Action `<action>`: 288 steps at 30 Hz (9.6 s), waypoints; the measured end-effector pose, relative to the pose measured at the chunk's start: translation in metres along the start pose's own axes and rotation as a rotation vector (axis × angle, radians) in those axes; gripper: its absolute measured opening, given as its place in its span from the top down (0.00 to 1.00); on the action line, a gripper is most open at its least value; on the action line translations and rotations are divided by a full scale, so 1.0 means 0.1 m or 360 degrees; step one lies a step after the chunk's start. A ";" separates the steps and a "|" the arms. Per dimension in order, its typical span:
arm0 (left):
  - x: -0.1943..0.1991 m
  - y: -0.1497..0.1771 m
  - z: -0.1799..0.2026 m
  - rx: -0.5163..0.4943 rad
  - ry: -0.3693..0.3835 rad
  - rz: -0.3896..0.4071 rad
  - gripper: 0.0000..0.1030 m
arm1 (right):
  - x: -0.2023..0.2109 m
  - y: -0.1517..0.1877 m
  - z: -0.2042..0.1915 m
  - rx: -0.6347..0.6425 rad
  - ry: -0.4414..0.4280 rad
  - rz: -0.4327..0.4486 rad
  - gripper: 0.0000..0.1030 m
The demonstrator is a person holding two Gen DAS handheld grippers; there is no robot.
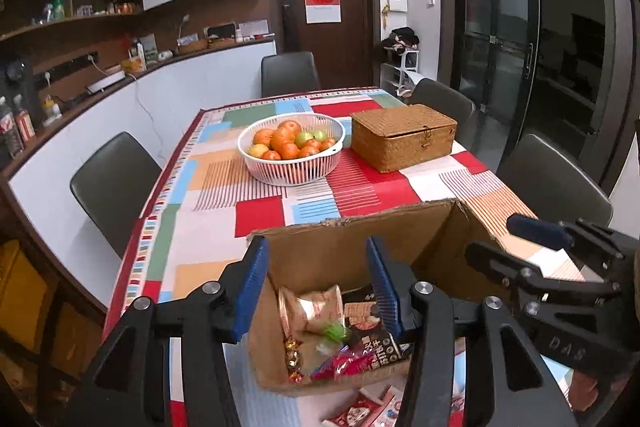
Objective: Organize snacks
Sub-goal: 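Open both tools to drop the lollipops into the box, then move both tools back toward the remaining packets beside the box, then grasp the red candy packet with the left tool while the right tool grasps the white pastry bag, then lift both packets and carry them over the open box, then open both tools to drop the packets into the box, then move both tools back toward the last two stick packets, then grasp the red-white TOY stick packet with the left tool while the right tool grasps the dark brown bar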
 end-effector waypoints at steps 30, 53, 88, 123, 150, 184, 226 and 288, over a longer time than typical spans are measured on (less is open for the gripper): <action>0.69 0.92 0.00 -0.0106 0.0023 0.0088 0.46 | 0.51 0.86 -0.45 0.0086 -0.0043 0.0025 0.45; 0.15 1.68 0.07 -0.0047 0.0164 -0.0230 0.46 | 0.00 1.59 -0.35 -0.0012 -0.0047 -0.0285 0.45; -0.80 1.92 0.21 -0.0097 0.0227 -0.0500 0.46 | -0.60 1.73 -0.05 -0.0058 0.0085 -0.0435 0.45; -0.36 1.94 0.20 0.0053 0.0327 -0.0438 0.78 | -0.41 1.81 -0.24 0.0025 0.0071 -0.0378 0.68; 0.56 1.29 0.09 0.0088 0.0258 -0.0046 0.78 | 0.43 1.26 -0.50 0.0120 0.0016 -0.0001 0.68; 0.35 0.33 0.03 0.0005 0.0172 0.0080 0.78 | 0.35 0.32 -0.26 0.0141 0.0069 0.0153 0.68; 0.53 0.85 0.25 -0.0123 0.0088 0.0013 0.52 | 0.40 0.70 -0.31 0.0408 0.0071 0.0062 0.47; -0.57 2.16 0.61 -0.0099 0.0240 -0.0602 0.70 | -0.58 2.07 -0.44 0.0568 -0.0163 -0.0702 0.79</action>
Point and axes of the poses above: each gripper's, at about its wrist camera, not at the fingertips, and x roughly against the way its jaws point, z to its right, y to its underside, the point moved 5 cm from there along -x, roughly the way its jaws point, and after that the axes turned 5 degrees about -y, right-handed, at the moved point
